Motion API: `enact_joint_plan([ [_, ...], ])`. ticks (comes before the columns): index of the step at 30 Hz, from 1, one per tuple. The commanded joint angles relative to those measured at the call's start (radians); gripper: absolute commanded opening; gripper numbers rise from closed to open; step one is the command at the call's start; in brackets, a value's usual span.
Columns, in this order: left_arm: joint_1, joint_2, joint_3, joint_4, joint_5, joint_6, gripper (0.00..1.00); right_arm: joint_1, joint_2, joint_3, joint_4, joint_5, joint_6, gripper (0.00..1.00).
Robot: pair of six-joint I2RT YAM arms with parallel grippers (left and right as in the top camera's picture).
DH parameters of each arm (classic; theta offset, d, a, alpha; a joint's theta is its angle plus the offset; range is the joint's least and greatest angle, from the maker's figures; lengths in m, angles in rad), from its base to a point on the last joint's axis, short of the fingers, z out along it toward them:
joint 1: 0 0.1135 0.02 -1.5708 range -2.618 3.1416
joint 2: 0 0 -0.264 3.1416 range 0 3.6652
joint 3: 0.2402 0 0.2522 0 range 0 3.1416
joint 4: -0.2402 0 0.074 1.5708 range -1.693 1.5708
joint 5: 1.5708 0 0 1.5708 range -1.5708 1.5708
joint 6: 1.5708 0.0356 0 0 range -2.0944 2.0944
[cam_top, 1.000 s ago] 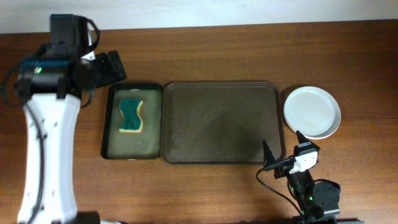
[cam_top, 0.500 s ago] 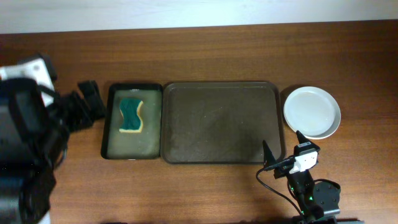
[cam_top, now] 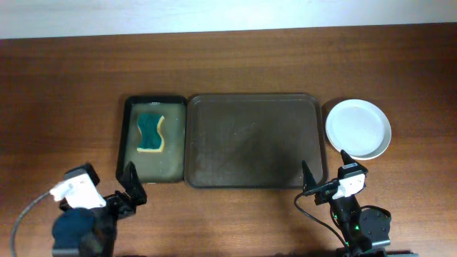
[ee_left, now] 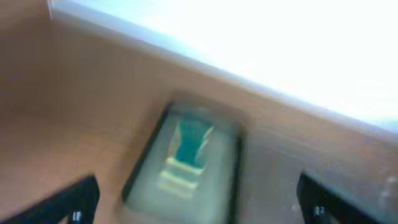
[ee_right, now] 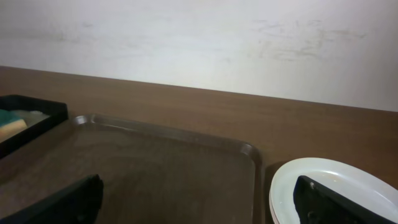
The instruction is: Clean dirty plates on tray and stack at the side
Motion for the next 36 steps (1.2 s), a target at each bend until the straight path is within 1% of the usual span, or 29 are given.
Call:
enact_joint_plan([
  [1, 0.002, -0.158, -0.241, 0.361, 0.015, -0.145, 0.99, -0.006, -0.008, -0.007, -0.003, 0.008, 0.002, 0.98],
  [3, 0.002, -0.236, -0.416, 0.755, 0.061, -0.145, 0.99, -0.006, -0.008, -0.007, -0.003, 0.008, 0.002, 0.98],
  [5, 0.002, -0.274, -0.517, 0.986, 0.076, -0.143, 0.99, -0.006, -0.008, -0.007, -0.003, 0.008, 0.002, 0.98],
  [7, 0.002, -0.322, -0.617, 1.144, 0.075, -0.140, 0.99, -0.006, -0.008, -0.007, -0.003, 0.008, 0.002, 0.98],
  [9, 0.003, -0.341, -0.690, 1.189, 0.076, -0.140, 0.99, -0.006, -0.008, -0.007, -0.003, 0.008, 0.002, 0.98],
  [10, 0.003, -0.341, -0.713, 1.172, 0.082, -0.140, 1.00, -0.006, -0.008, -0.007, -0.003, 0.008, 0.002, 0.98],
  [11, 0.005, -0.341, -0.710, 1.103, 0.083, -0.136, 0.99, -0.006, -0.008, -0.007, -0.003, 0.008, 0.002, 0.99],
  [13, 0.005, -0.341, -0.710, 0.942, 0.083, -0.083, 0.99, -0.006, -0.008, -0.007, -0.003, 0.008, 0.002, 0.98],
  [16, 0.005, -0.341, -0.710, 0.759, 0.083, 0.043, 0.99, -0.006, -0.008, -0.007, -0.003, 0.008, 0.002, 0.99],
  [18, 0.005, -0.341, -0.710, 0.648, 0.086, 0.167, 0.99, -0.006, -0.008, -0.007, -0.003, 0.008, 0.002, 0.99],
  [19, 0.005, -0.341, -0.710, 0.630, 0.121, 0.256, 0.99, -0.006, -0.008, -0.007, -0.003, 0.008, 0.002, 0.98],
  [20, 0.004, -0.341, -0.710, 0.631, 0.149, 0.316, 0.99, -0.006, -0.008, -0.007, -0.003, 0.008, 0.002, 0.98],
  [21, 0.004, -0.341, -0.710, 0.632, 0.154, 0.335, 0.99, -0.006, -0.008, -0.007, -0.003, 0.008, 0.002, 0.98],
  [36, 0.005, -0.340, -0.710, 0.633, 0.154, 0.335, 0.99, -0.006, -0.008, -0.007, -0.003, 0.008, 0.002, 0.98],
])
